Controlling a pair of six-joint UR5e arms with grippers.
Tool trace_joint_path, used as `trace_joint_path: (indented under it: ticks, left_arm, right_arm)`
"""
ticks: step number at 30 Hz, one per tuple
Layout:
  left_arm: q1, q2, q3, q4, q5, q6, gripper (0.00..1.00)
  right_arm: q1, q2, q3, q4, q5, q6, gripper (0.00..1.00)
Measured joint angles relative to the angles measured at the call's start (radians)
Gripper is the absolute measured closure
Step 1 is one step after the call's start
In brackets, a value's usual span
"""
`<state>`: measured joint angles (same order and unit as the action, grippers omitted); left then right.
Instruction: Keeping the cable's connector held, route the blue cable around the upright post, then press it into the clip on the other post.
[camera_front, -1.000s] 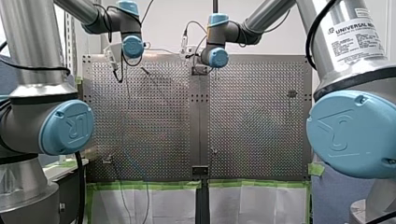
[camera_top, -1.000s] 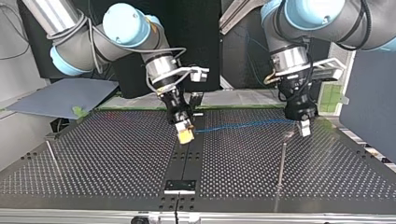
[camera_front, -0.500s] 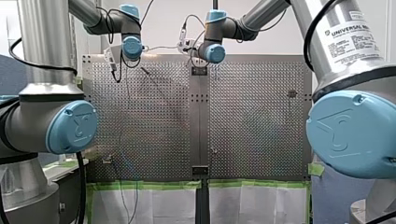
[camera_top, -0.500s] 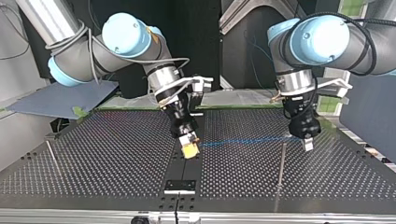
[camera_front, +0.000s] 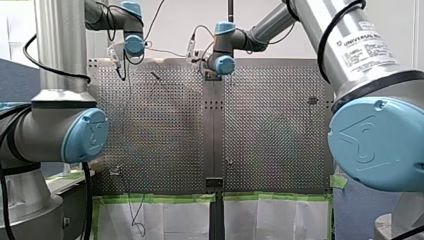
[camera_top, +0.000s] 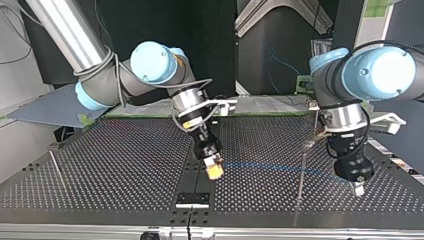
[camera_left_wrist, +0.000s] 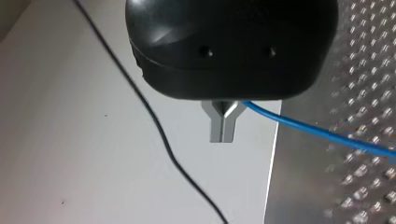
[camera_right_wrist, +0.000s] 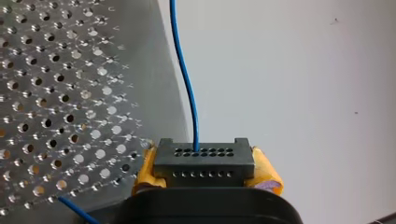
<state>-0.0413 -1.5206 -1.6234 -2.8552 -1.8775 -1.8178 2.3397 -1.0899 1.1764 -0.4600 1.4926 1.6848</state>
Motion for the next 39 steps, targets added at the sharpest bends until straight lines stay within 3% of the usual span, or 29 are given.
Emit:
trace_joint_path:
  ticks: [5,13,24,33,39]
  left_arm:
    - [0.037,-0.036,0.037,0.009,0.037,-0.006,1.0]
    - [0.096,-0.092,0.059,0.017,0.1,-0.012,1.0]
    - [0.093,-0.136,0.06,0.009,0.195,-0.027,1.0]
    - [0.085,-0.2,0.06,-0.021,0.167,-0.022,1.0]
    - [0.084,-0.211,0.059,-0.024,0.159,-0.032,1.0]
  right_arm:
    - [0.002,0.028,-0.034,0.002,0.0,0.0,1.0]
    - [-0.002,0.036,-0.043,0.005,0.0,-0.001,1.0]
    - [-0.017,0.044,-0.042,0.022,0.01,-0.009,1.0]
    - [-0.024,0.079,-0.041,0.034,0.019,-0.024,1.0]
    - [-0.026,0.101,-0.04,0.049,0.021,-0.031,1.0]
